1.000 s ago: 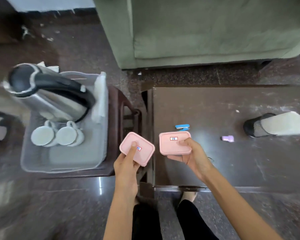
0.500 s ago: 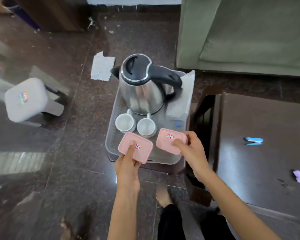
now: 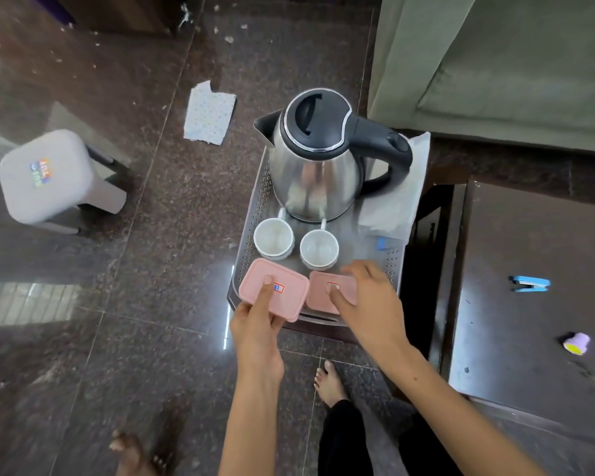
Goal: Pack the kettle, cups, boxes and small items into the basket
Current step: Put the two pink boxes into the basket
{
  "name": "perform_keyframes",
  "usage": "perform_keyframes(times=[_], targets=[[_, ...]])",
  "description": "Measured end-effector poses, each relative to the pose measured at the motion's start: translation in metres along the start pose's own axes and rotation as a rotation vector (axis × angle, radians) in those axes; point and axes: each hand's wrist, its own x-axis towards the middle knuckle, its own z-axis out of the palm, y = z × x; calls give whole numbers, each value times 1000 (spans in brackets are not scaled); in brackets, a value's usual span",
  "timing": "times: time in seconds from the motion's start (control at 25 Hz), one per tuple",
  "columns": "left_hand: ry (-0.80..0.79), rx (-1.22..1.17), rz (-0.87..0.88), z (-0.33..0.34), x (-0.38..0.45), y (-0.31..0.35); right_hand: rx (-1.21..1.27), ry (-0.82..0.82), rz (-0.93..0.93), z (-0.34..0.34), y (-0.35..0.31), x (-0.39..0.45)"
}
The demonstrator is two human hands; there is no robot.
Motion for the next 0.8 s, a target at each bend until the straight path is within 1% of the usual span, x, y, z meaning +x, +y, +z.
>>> perform_keyframes(times=[0.04,0.08,0.16,0.2,0.24,0.32,0.36,0.4,0.44,0.48,0.52,0.56,0.6,0.68,0.8], targets=[[-7,1,2,1,1,0,131,18,-16,-3,-5,-3],[-19,0,2,3,1,-1,309,-16,15,-6,-12,-4],[-53,-2,-7,8,1,-3,633,-129,158,-6,-24,-3],[-76,3,-3,9,1,-4,711,-138,211,-4,-27,0],[-96,12,12,10,2,-5,735,-122,240,-2,-27,5],[-90,76,102,10,5,-6,728,-89,267,1,-24,15],[-49,155,194,6,6,-5,708,-83,263,3,-21,19],[13,276,335,1,7,-3,664,-79,244,6,-19,22],[58,444,521,-6,9,-1,603,-82,215,9,-17,24],[63,646,727,-13,12,1,530,-83,189,12,-18,24],[18,844,903,-19,17,2,461,-84,172,14,-21,23],[-64,1016,1013,-23,23,3,398,-84,158,17,-22,22],[-146,1165,1059,-26,30,4,337,-87,143,17,-23,21],[-249,1384,1072,-27,40,5,246,-99,115,16,-21,19],[-300,1517,1086,-23,50,10,293,-109,100,16,-18,17]])
